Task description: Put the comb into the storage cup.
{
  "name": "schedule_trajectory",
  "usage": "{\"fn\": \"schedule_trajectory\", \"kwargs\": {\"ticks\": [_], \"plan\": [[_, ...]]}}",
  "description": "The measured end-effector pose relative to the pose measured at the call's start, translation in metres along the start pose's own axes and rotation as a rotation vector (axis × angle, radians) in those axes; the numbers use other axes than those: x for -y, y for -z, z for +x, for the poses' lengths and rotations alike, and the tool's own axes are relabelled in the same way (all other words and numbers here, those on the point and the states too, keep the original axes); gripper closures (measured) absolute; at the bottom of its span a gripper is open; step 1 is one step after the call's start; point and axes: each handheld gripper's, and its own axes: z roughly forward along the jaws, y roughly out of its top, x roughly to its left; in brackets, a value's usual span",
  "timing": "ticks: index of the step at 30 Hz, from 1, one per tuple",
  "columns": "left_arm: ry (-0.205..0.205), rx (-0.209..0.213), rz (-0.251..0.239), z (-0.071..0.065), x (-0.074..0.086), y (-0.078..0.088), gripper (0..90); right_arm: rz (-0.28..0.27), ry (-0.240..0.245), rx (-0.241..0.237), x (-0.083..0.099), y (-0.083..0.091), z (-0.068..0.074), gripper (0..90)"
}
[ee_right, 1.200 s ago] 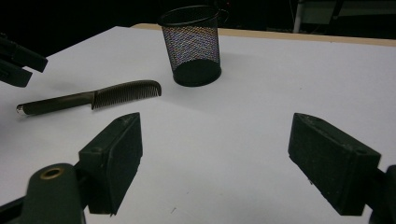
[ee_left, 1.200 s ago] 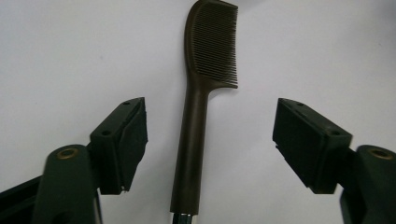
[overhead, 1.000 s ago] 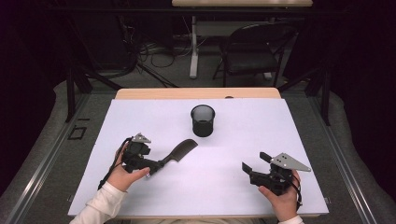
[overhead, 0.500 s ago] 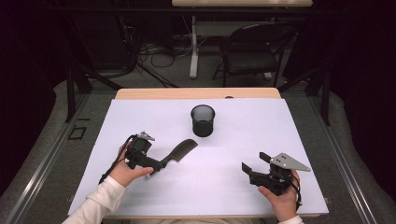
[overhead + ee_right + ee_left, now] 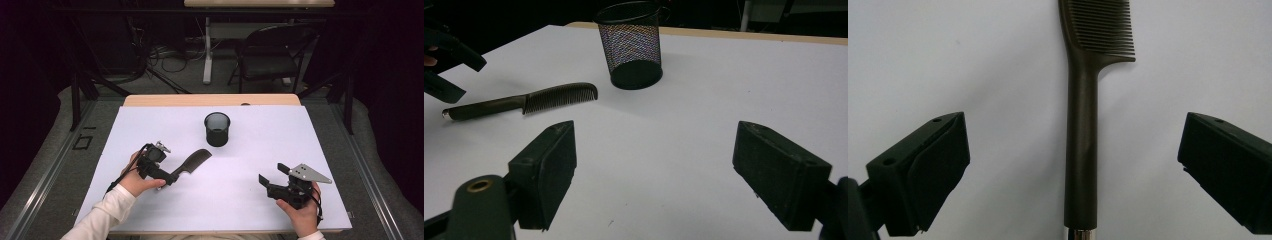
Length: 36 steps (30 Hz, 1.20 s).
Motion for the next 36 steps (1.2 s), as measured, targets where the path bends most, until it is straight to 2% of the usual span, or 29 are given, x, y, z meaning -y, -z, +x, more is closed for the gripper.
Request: {"fn": "schedule_trajectory", "kwargs": {"ticks": [5, 12, 18, 22, 28, 36], "plan": [[-0.025, -0.021, 0.041, 0.000, -0.003, -0.003, 5.4, 0.002, 0.002, -0.001, 0.000, 0.000, 0.000, 17.7], [-0.024, -0.021, 0.072, -0.002, -0.007, -0.007, 6.3, -0.004, 0.001, -0.003, 0.001, -0.001, 0.000, 17.7], [-0.006, 0.003, 0.110, -0.001, -0.010, -0.012, 8.3, 0.005, 0.002, -0.005, 0.000, -0.001, 0.001, 17.7], [-0.008, -0.008, 0.125, -0.001, -0.012, -0.015, 15.3, 0.011, 0.003, -0.005, 0.000, -0.001, 0.000, 17.8], [-0.006, -0.004, 0.140, -0.002, -0.012, -0.017, 17.6, 0.009, 0.004, -0.004, 0.001, -0.001, 0.000, 17.9], [-0.024, -0.032, 0.187, -0.004, -0.013, -0.022, 32.1, 0.011, 0.008, -0.004, 0.001, -0.001, 0.000, 18.1]]}}
